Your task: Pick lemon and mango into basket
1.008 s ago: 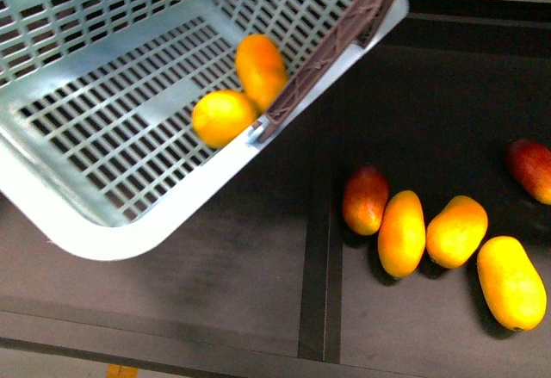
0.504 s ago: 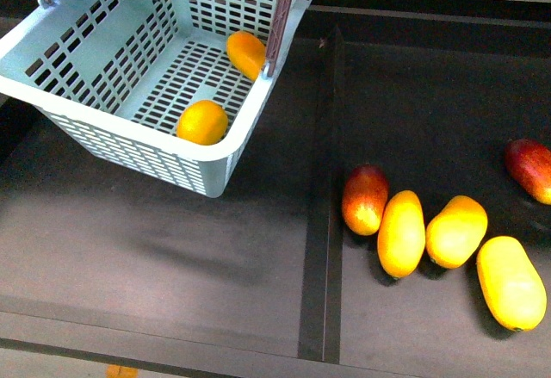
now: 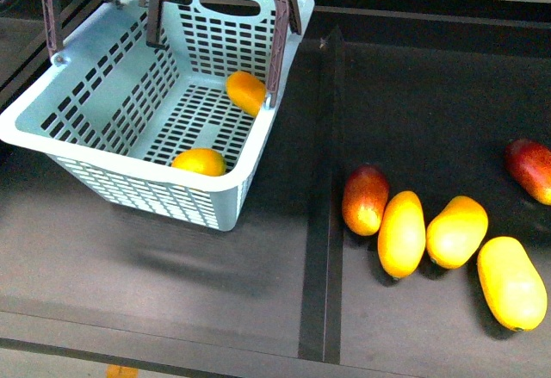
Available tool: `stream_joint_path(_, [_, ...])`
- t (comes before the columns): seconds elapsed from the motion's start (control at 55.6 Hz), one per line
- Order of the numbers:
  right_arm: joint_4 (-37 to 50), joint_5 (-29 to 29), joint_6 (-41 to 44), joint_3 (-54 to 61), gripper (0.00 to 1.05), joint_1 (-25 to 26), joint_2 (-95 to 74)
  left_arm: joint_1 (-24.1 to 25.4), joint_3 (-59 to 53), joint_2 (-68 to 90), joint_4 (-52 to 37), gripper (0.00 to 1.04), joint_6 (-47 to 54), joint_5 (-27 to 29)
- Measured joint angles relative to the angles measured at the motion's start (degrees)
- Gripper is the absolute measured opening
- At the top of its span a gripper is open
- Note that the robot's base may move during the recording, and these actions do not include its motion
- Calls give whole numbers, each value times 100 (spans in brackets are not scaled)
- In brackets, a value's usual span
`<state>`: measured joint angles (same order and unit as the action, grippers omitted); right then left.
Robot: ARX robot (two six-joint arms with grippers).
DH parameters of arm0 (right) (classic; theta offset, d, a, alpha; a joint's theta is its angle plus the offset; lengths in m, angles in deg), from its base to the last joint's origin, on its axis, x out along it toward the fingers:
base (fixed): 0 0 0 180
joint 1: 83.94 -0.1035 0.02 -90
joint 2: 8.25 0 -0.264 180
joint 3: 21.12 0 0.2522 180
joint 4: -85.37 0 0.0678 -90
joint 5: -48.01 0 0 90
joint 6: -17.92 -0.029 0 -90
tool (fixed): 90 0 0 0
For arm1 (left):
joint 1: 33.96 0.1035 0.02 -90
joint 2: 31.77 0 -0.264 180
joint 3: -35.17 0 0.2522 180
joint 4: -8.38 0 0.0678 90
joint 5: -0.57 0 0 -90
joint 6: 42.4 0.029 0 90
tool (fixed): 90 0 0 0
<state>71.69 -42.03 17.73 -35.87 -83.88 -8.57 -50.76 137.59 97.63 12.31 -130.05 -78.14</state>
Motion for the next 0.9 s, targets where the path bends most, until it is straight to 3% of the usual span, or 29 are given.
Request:
stream_joint_path(0.36, [0, 0, 0, 0, 96, 0, 0, 48, -881, -761, -98, 68, -9, 293])
stream_joint_path(0.54, [0, 0, 0, 0, 96, 0, 0, 2, -1781, -1838, 610, 99, 157, 975])
stream_joint_path(0.684, [0, 2, 0, 0, 96, 0, 0, -63, -1978, -2166, 782, 98, 271, 1027])
stream_joint_path(0.756, [0, 0, 0, 0, 96, 0, 0, 7, -2662, -2184, -1056, 87, 1757, 557])
stream_joint_path(0.828, [0, 0, 0, 0, 96, 0, 0, 129, -3779, -2317, -3244, 73, 4035, 278])
stream_joint_path(0.9, [0, 0, 0, 0, 96, 0, 2, 269, -4588, -2660, -4461, 61, 5864, 168])
